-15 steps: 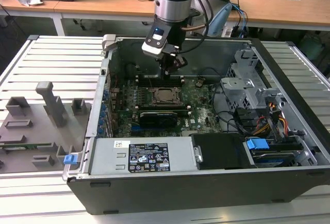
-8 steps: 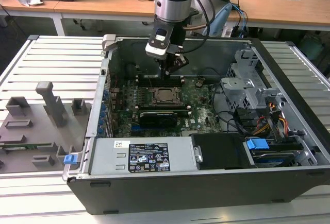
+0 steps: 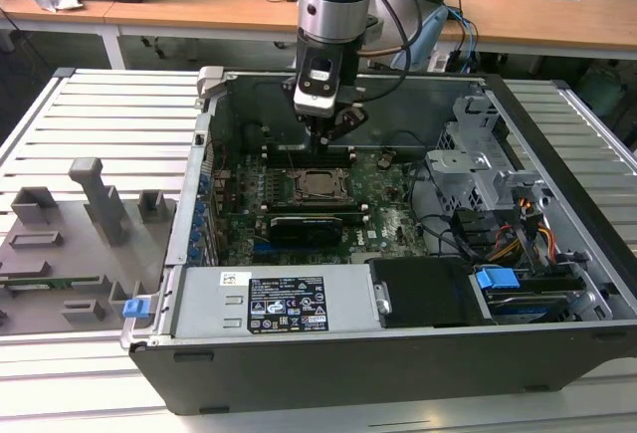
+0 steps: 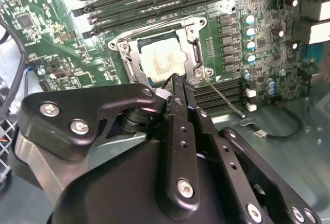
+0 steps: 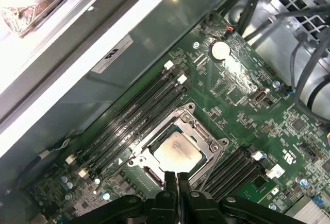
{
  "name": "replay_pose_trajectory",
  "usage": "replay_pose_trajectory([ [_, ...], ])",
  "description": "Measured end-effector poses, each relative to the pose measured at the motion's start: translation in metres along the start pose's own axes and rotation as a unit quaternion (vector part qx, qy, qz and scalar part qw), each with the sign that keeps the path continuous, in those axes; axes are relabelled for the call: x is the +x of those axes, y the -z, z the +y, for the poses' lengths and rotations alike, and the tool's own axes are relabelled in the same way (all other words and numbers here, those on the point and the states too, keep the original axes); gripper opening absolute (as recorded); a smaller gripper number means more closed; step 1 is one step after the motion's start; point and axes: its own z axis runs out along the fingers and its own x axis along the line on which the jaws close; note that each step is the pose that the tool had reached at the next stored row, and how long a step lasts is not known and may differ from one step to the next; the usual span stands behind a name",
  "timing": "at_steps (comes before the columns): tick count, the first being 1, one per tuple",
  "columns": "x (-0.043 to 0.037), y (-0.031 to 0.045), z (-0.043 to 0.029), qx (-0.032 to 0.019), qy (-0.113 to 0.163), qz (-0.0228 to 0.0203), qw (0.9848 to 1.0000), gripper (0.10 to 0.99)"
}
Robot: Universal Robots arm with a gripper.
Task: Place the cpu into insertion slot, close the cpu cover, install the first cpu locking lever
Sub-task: 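Close the cpu cover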
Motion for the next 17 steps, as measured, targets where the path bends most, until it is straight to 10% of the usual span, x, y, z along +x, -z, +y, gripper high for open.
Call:
replay_pose_trajectory([
  [17, -0.0002, 0.0000, -0.0002, 0.0010, 0.080, 0.0001, 0.9968, 0.153],
])
